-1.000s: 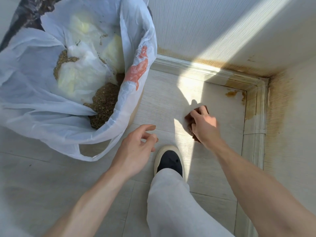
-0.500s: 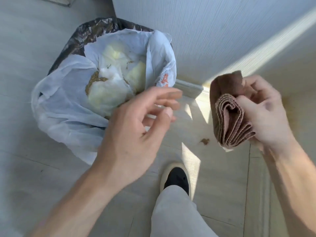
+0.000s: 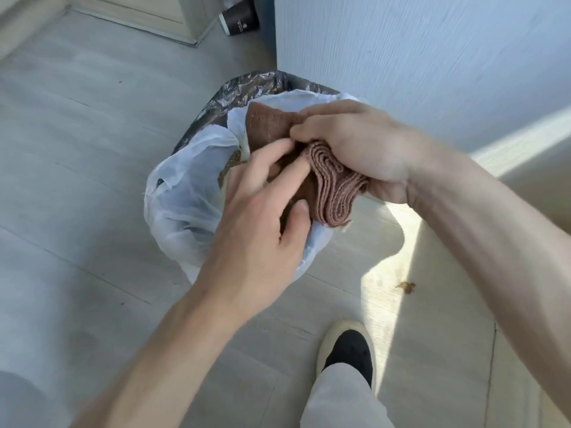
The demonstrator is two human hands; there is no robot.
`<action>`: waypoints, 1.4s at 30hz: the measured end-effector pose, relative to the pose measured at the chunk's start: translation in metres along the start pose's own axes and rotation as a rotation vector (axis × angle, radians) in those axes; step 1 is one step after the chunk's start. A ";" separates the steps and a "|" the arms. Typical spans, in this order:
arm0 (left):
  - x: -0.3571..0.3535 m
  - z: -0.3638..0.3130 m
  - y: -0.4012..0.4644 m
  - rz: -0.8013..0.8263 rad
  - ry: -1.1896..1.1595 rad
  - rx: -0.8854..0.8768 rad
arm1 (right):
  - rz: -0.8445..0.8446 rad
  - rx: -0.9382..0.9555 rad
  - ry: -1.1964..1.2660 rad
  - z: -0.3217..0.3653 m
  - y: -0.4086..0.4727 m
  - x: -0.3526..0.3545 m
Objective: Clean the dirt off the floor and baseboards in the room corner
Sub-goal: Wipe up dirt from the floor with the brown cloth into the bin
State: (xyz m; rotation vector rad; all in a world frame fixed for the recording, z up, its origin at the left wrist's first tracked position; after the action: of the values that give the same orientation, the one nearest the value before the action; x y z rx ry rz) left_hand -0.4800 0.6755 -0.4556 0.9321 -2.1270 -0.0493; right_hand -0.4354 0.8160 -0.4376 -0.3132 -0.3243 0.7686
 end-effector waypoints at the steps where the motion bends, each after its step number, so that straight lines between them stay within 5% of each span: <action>1: 0.002 0.004 -0.001 0.011 0.052 0.005 | -0.043 0.005 0.023 0.001 0.002 0.002; 6: 0.024 0.022 0.010 -0.106 0.227 0.147 | -0.107 -0.005 0.046 0.009 0.006 0.005; 9: 0.009 0.004 0.015 0.049 0.183 -0.007 | -0.133 0.010 0.082 0.012 0.011 0.005; 12: 0.010 0.020 0.021 0.075 0.326 0.162 | -0.149 0.022 0.039 0.012 0.011 0.006; 14: 0.014 0.014 0.028 -0.016 0.272 0.109 | -0.163 0.023 0.034 0.010 0.012 0.007; 18: 0.008 0.014 0.029 0.118 0.337 0.109 | -0.086 -0.025 0.088 0.006 0.009 0.006; 21: 0.016 0.010 0.035 -0.006 0.287 0.086 | -0.040 -0.068 0.143 0.000 0.008 0.008; 24: 0.011 0.017 0.033 0.130 0.306 0.106 | 0.038 -0.122 0.257 0.003 0.006 0.008; 27: 0.019 0.019 0.038 -0.005 0.298 0.083 | 0.136 -0.191 0.291 0.000 0.004 0.009; 32: 0.026 0.021 0.039 -0.004 0.324 0.068 | 0.214 -0.227 0.401 0.000 0.005 0.006; 35: 0.026 0.005 0.040 -0.006 0.262 -0.068 | 0.163 -0.188 0.419 0.001 0.012 0.009; 42: 0.025 0.004 0.037 0.075 0.370 -0.074 | 0.101 -0.146 0.356 0.001 0.016 0.013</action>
State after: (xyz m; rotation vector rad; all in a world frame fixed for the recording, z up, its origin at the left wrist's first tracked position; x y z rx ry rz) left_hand -0.5155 0.6858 -0.4298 0.7520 -1.8022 0.0768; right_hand -0.4375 0.8365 -0.4404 -0.5982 -0.0283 0.7736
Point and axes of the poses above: each hand's wrist, its own y-axis towards the middle knuckle, its own x-axis out of the back of the hand, z = x × y, the point moved 5 cm from there along y, towards the middle knuckle, and after that the axes turned 15 degrees about -z, right-handed, at the moved point
